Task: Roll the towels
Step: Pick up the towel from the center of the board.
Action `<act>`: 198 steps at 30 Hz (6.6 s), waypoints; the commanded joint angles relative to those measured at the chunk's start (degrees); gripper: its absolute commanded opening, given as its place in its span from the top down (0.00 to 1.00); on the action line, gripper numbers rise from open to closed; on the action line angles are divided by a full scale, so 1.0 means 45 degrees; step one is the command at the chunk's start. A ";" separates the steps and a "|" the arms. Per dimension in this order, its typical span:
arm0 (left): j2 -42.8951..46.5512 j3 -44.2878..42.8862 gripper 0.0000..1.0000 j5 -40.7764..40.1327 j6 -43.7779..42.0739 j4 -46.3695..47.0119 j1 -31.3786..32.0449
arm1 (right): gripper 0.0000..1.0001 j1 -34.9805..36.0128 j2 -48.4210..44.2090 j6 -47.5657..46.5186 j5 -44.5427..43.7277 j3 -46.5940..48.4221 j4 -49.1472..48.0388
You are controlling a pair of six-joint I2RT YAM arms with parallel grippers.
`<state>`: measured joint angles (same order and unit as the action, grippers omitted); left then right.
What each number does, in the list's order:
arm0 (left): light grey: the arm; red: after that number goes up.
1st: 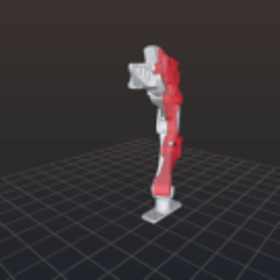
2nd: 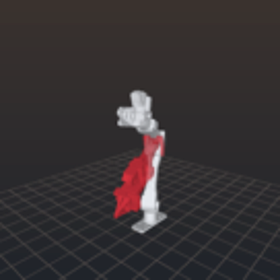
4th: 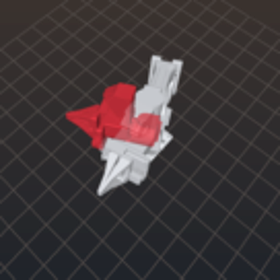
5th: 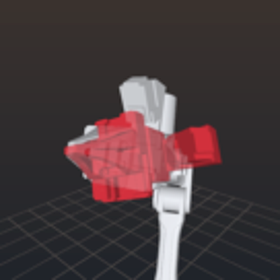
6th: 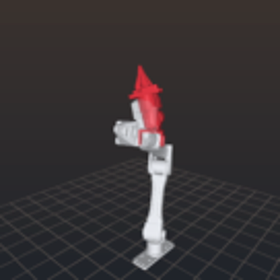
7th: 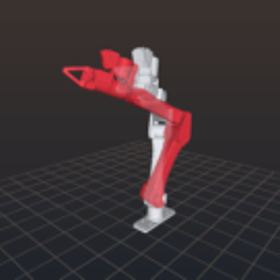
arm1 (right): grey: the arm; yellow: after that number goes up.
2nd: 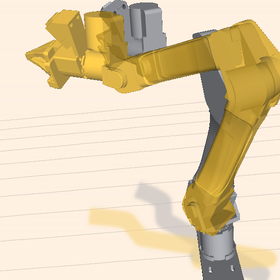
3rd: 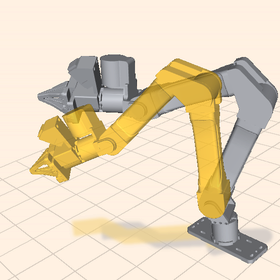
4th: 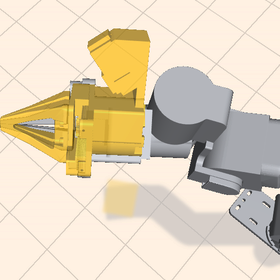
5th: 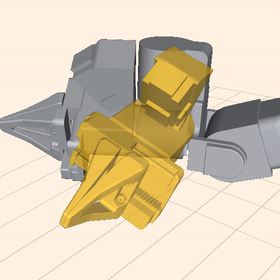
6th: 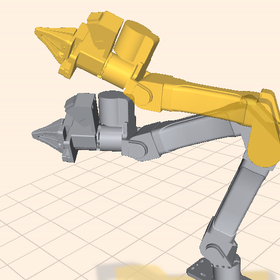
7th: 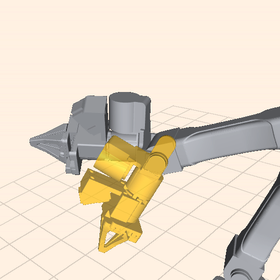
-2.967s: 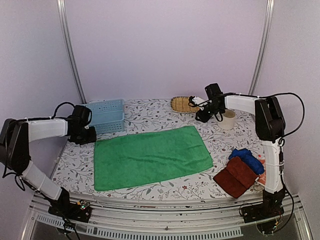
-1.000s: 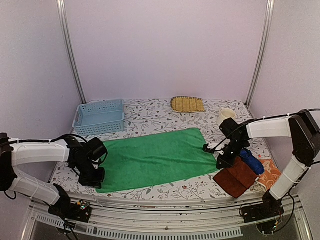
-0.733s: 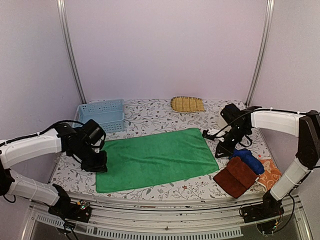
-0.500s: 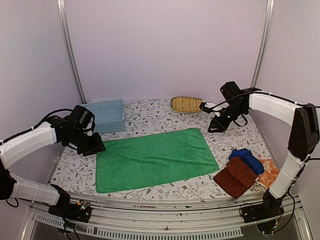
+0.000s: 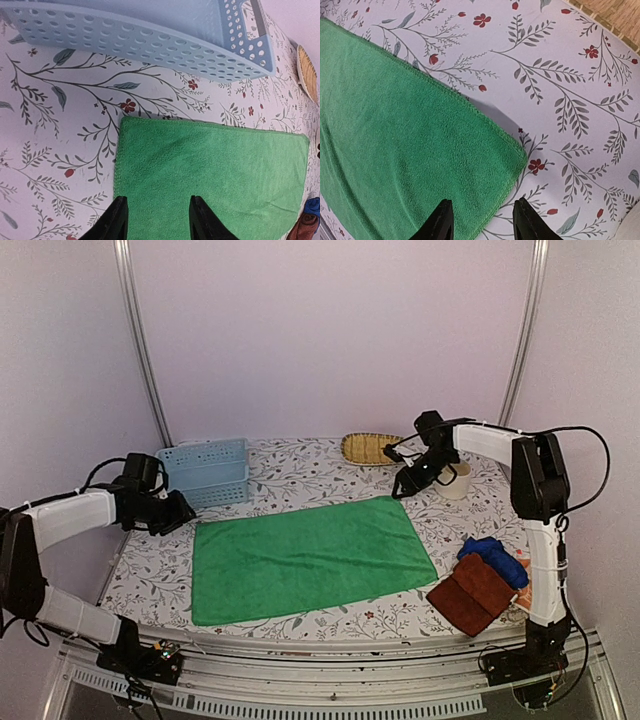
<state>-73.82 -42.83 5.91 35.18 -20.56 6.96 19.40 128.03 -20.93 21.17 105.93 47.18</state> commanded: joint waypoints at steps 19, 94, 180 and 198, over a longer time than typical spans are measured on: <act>-0.1154 0.0410 0.59 0.0650 -0.0850 0.1503 -0.0567 | 0.60 -0.0678 0.3477 0.1190 0.3349 0.2734 0.1042; -0.1682 0.0419 0.55 0.0316 -0.1457 0.1276 -0.0959 | 0.95 -0.0805 0.2975 0.2000 0.3595 0.2706 -0.0341; -0.6491 -0.2162 0.88 -0.2265 -0.2777 0.0618 0.0662 | 0.96 -0.0910 0.3083 0.1644 0.3467 0.2258 -0.0413; -0.2839 -0.1350 1.00 -0.2828 -0.2662 0.2015 0.0914 | 0.97 -0.1420 0.2750 0.1015 0.3433 0.3836 -0.0580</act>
<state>-90.61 -50.57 -6.46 22.98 -13.74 10.72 13.45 141.43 -14.39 36.12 122.41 45.34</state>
